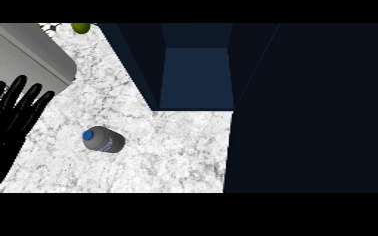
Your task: Pick up the bottled water, place it into the cabinet and close the cabinet
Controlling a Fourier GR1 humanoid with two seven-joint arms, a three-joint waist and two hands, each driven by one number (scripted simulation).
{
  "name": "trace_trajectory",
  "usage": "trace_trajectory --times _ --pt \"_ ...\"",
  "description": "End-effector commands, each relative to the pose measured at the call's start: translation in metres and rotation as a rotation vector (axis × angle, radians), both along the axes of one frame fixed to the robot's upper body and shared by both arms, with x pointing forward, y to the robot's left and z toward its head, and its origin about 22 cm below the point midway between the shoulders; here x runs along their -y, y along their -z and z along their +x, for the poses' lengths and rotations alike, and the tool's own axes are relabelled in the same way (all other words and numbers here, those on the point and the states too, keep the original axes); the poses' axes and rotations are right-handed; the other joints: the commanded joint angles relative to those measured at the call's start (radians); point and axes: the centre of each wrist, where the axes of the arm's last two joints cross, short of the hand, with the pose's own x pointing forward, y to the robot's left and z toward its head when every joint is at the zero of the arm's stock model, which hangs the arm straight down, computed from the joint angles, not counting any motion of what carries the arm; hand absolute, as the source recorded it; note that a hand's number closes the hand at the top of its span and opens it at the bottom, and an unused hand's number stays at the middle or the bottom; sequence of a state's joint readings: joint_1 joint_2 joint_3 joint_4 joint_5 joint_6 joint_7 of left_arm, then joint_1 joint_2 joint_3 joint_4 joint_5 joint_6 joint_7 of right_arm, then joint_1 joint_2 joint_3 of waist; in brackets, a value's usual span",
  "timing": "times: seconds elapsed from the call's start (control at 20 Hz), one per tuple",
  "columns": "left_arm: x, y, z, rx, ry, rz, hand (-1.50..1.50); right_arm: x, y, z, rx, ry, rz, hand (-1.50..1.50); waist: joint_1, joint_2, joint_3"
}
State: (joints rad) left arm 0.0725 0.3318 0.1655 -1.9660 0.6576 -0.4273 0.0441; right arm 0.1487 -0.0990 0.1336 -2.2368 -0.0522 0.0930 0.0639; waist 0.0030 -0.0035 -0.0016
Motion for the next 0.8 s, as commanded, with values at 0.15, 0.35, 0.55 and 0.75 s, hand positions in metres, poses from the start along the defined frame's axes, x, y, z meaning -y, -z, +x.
trace_trajectory --times 0.15,0.35,0.55,0.75 --pt "-0.064 -0.028 -0.017 -0.051 0.099 -0.071 -1.50 -0.012 -0.018 -0.032 -0.014 -0.058 0.001 -1.50 -0.001 0.001 0.001" --pt "-0.072 -0.026 -0.030 -0.101 0.091 -0.034 -1.50 -0.023 -0.043 -0.048 -0.036 -0.056 0.014 -1.50 0.001 0.001 0.001" --pt "-0.083 -0.032 -0.029 -0.126 0.087 -0.037 -1.50 -0.029 -0.053 -0.055 -0.024 -0.062 -0.006 -1.50 -0.002 0.002 0.001" --pt "-0.094 -0.028 -0.036 -0.149 0.072 0.013 -1.50 -0.034 -0.062 -0.052 -0.024 -0.067 0.038 -1.50 0.000 0.002 0.001"
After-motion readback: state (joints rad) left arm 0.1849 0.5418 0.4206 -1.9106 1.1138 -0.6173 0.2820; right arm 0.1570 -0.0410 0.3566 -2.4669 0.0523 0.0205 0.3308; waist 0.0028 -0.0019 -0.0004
